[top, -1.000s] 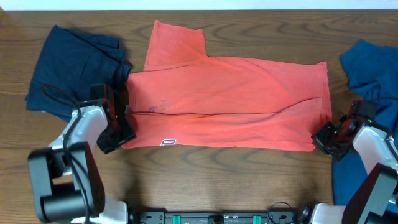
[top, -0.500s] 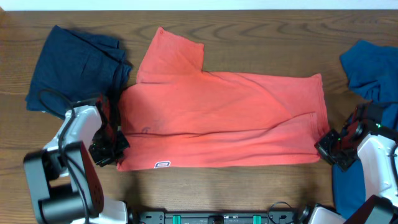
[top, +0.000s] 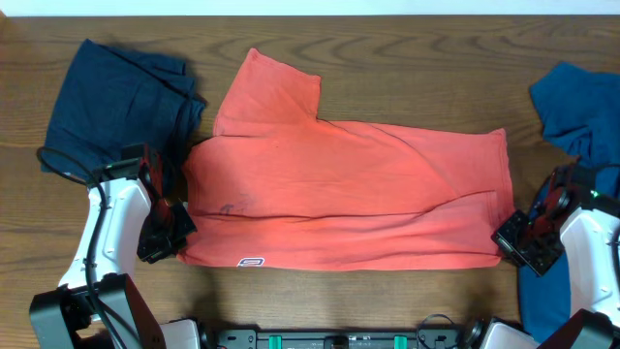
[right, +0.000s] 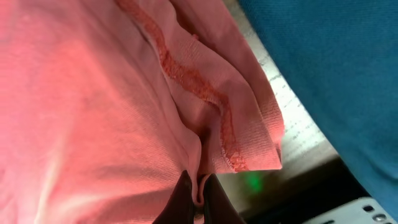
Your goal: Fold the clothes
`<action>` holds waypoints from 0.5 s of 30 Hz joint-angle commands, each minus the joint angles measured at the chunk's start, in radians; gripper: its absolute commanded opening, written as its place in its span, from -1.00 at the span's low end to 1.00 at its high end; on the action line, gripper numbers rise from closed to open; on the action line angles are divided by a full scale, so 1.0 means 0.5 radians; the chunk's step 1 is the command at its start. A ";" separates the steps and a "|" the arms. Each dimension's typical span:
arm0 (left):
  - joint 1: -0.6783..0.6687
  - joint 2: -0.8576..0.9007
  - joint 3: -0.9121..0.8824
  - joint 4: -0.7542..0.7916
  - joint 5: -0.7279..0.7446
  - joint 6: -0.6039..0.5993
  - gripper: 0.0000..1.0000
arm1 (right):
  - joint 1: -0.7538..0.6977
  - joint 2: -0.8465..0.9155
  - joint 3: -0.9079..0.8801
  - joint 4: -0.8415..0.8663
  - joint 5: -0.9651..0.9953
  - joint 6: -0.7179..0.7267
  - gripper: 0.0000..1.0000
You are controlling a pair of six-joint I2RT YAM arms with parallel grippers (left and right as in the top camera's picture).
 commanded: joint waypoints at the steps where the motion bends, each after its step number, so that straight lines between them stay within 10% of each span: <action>1: 0.010 -0.037 0.056 -0.014 -0.013 -0.005 -0.88 | -0.056 -0.050 0.089 -0.029 0.106 -0.047 -0.96; 3: 0.010 -0.037 0.063 -0.014 -0.008 -0.005 -0.81 | -0.075 -0.058 0.095 -0.037 0.110 -0.084 -0.34; 5: 0.010 -0.037 0.083 -0.030 -0.005 -0.004 -0.30 | -0.080 -0.061 0.095 -0.040 0.111 -0.097 0.11; 15: 0.009 -0.037 0.397 -0.125 0.110 0.027 -0.05 | -0.093 -0.062 0.325 0.240 -0.436 -0.475 0.18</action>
